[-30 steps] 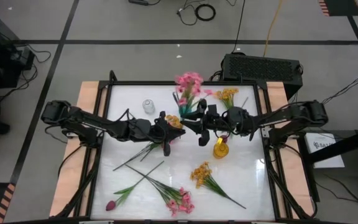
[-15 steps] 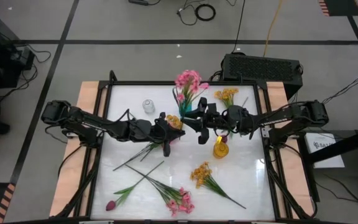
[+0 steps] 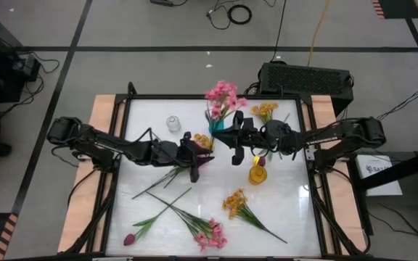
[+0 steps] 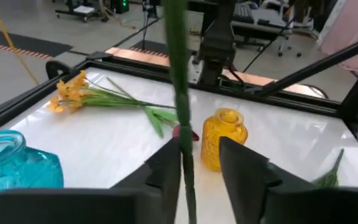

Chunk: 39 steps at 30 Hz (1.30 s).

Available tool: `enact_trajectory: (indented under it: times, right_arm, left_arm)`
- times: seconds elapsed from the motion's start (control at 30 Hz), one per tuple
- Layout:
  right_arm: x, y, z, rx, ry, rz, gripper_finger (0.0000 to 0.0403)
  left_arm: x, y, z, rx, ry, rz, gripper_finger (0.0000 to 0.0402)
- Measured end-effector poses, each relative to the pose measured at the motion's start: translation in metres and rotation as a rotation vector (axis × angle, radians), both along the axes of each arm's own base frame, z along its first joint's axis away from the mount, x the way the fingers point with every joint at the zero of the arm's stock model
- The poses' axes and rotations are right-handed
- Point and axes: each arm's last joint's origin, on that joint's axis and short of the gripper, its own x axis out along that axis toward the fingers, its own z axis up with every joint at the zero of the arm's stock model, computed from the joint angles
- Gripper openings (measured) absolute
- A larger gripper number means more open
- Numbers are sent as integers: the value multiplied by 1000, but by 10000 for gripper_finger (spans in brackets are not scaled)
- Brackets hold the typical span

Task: Sort flowers into vase by color
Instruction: Put the top pink flowers into the blue vase

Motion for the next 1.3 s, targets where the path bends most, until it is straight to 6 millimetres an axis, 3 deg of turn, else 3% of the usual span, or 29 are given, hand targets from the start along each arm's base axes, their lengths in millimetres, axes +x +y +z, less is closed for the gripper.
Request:
enact_trajectory:
  times: [0.23,0.53,0.67,0.97,1.13,1.3]
  right_arm:
    - [-4,-1,-1,13,66,-1,2]
    - [-3,-1,-3,29,78,3,1]
    - [-3,-1,-2,22,71,3,1]
    - [-3,0,-1,-5,66,21,0]
    - [-3,0,-2,-7,70,21,0]
    - [-3,0,-3,-9,84,21,0]
  left_arm:
    - [-23,-7,23,23,-5,51,171]
    - [-52,4,79,53,-297,175,183]
    - [-47,13,83,83,-348,190,187]
    - [-17,31,85,78,-342,93,246]
    - [-2,34,87,73,-339,-7,250]
    - [3,42,86,77,-332,12,250]
